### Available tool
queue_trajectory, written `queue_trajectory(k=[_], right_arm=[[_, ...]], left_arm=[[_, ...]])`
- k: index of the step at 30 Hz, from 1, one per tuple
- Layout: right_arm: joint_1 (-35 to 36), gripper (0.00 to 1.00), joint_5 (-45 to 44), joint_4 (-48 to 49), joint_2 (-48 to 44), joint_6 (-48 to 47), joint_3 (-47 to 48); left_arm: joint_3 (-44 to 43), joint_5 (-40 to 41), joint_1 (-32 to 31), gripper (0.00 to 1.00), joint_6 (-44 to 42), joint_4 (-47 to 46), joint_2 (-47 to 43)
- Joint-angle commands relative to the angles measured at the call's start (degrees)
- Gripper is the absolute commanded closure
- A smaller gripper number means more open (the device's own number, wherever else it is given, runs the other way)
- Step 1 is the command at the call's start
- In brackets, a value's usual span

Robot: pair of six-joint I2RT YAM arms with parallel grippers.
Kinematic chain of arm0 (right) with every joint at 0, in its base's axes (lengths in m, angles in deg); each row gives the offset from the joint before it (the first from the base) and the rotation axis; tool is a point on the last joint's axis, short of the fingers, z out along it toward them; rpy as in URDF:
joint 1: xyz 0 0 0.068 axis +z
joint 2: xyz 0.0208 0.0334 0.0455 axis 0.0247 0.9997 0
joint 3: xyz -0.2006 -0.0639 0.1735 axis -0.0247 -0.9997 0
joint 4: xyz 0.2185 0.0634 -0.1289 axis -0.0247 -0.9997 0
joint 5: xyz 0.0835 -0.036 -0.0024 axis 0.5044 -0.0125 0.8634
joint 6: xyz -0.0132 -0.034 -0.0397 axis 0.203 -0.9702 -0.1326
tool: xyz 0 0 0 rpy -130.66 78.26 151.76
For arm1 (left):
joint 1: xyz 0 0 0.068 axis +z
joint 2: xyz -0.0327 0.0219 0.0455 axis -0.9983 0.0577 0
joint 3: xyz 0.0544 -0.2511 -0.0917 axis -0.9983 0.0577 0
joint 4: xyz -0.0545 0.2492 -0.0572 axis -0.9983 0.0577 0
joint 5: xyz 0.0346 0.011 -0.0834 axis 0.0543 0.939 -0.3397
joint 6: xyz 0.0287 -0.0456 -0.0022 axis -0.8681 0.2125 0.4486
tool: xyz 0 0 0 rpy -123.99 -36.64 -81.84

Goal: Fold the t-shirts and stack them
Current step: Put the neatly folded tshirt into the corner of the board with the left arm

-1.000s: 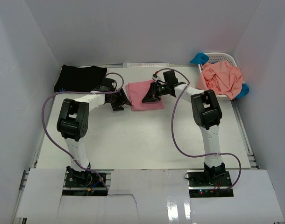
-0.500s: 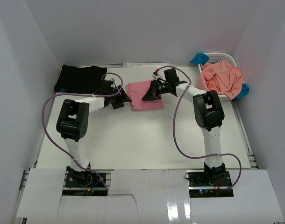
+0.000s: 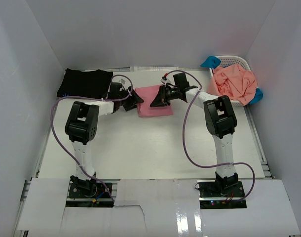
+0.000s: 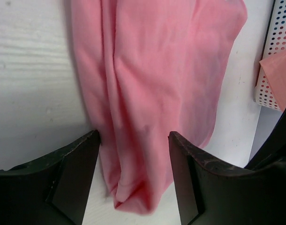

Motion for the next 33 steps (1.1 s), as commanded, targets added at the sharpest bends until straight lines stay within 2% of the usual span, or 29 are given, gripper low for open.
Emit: queue_trajectory(k=[1, 6, 10, 14, 15, 18, 22, 23, 25, 26, 28, 33], right_arm=[[-0.4, 0.92, 1.0, 0.4, -2.7, -0.7, -1.1], [-0.8, 0.92, 1.2, 0.4, -3.2, -0.8, -1.5], [-1.1, 0.92, 1.2, 0.4, -3.3, -0.9, -1.8], [-1.1, 0.92, 1.4, 0.4, -3.6, -0.9, -1.9], [-1.3, 0.92, 1.4, 0.4, -3.9, -0.9, -2.1], [-1.5, 0.92, 1.4, 0.4, -4.9, -1.0, -3.1], [-2.1, 0.92, 0.6, 0.4, -7.9, -2.2, -6.3], [-2.4, 0.92, 0.2, 0.4, -9.9, -2.8, -7.2], [-2.9, 0.92, 0.1, 0.4, -11.6, -3.3, -9.9], [-3.3, 0.92, 0.2, 0.4, -13.3, -3.7, -10.8], [-3.7, 0.92, 0.2, 0.3, -15.1, -4.3, -13.5], [-4.0, 0.92, -0.8, -0.5, -21.3, -6.0, -19.4]], left_arm=[[-2.9, 1.6, -0.6, 0.28, -1.6, 3.4, 3.9], [-2.6, 2.3, -0.6, 0.36, -1.0, 3.4, 5.2], [-3.5, 0.7, -0.6, 0.51, -2.2, 3.0, 6.4], [-3.8, 0.8, -0.6, 0.74, -2.0, 3.8, 7.5], [-3.9, 1.0, -0.6, 0.86, -2.0, 4.0, 7.7], [-6.7, 0.6, -0.6, 1.0, -2.5, 6.3, 9.2], [-16.8, 2.7, 0.0, 1.0, -5.8, 19.0, 11.7], [-22.7, 3.9, 0.2, 1.0, -8.1, 21.4, 13.1], [-28.7, 5.0, 1.3, 1.0, -10.9, 27.8, 14.6], [-34.3, 6.4, 1.8, 1.0, -13.3, 29.5, 16.0], [-39.6, 6.3, 3.4, 1.0, -15.5, 33.1, 17.5], [-50.7, 2.6, 6.8, 1.0, -18.1, 35.4, 20.9]])
